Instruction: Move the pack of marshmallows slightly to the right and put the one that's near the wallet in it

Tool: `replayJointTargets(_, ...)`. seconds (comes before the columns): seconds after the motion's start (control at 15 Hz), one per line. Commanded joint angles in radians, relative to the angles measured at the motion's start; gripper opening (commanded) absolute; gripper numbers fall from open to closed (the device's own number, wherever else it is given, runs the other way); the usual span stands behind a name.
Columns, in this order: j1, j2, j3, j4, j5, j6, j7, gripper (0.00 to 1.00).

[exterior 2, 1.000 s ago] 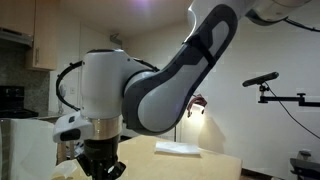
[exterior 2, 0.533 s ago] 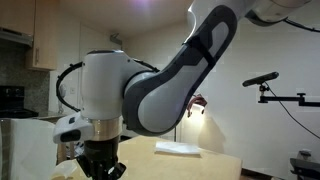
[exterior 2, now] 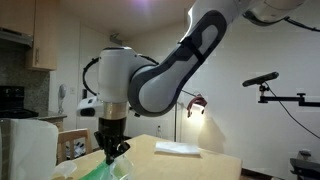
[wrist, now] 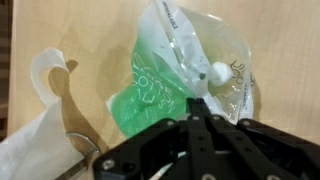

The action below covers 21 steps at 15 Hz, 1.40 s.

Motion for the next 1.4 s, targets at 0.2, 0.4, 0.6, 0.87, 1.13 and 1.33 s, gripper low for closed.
replayJointTargets(0.2,-0.052,-0.041,-0.049,-0.082,-0.037,0.082,0.222,0.0)
replayJointTargets(0.4,-0.042,-0.036,-0.096,-0.122,-0.069,0.135,0.382,0.0)
replayJointTargets(0.6,-0.016,-0.033,-0.156,-0.159,-0.142,0.145,0.612,0.0)
replayJointTargets(0.87,-0.003,-0.021,-0.185,-0.199,-0.2,0.115,0.849,0.0)
replayJointTargets(1.13,-0.015,0.001,-0.154,-0.216,-0.236,0.165,0.918,0.0)
replayJointTargets(1.33,-0.015,0.016,-0.138,-0.21,-0.264,0.236,0.911,0.0)
